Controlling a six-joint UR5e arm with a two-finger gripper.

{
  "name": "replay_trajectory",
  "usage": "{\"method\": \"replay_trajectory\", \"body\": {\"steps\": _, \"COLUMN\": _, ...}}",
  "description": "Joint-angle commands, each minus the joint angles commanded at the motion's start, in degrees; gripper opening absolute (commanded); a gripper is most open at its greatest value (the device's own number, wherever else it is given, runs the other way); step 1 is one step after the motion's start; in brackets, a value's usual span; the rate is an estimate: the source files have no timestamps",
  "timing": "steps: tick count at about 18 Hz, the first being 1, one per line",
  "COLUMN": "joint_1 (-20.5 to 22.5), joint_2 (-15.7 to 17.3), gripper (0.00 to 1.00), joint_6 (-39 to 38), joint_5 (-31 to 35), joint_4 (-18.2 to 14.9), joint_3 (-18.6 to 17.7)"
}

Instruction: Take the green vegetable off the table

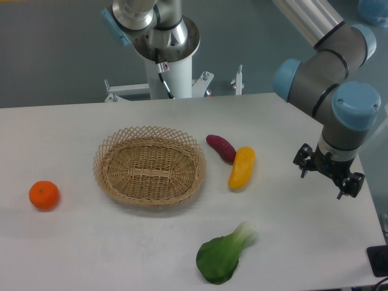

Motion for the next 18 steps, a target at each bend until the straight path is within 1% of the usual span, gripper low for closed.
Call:
{"method": "replay_trajectory", "body": {"steps": 8, "joint_1": 0.18, "joint_2": 0.09, "gripper": 1.0, "joint_6": -0.35, "joint_5": 0.0, "joint_4": 0.0, "joint_3": 0.0}}
{"method": "replay_trajectory", "body": {"steps": 11, "joint_1": 0.44, "joint_2": 0.09, "gripper": 1.0, "joint_6": -1.84, "joint_5": -2.02, "joint_4": -0.09, "joint_3": 0.0}}
{"method": "replay_trajectory", "body": {"steps": 15, "joint_1": 0.35, "joint_2": 0.26, "gripper": 1.0, "joint_6": -2.37, "joint_5": -1.94, "joint_4": 0.0, "joint_3": -0.61}}
{"method": "replay_trajectory", "body": {"steps": 18, "joint_1": -0.17, "joint_2": 0.97, "gripper": 1.0, "joint_6": -5.7, "joint_5": -2.11, "joint_4": -0.09, "joint_3": -0.79}}
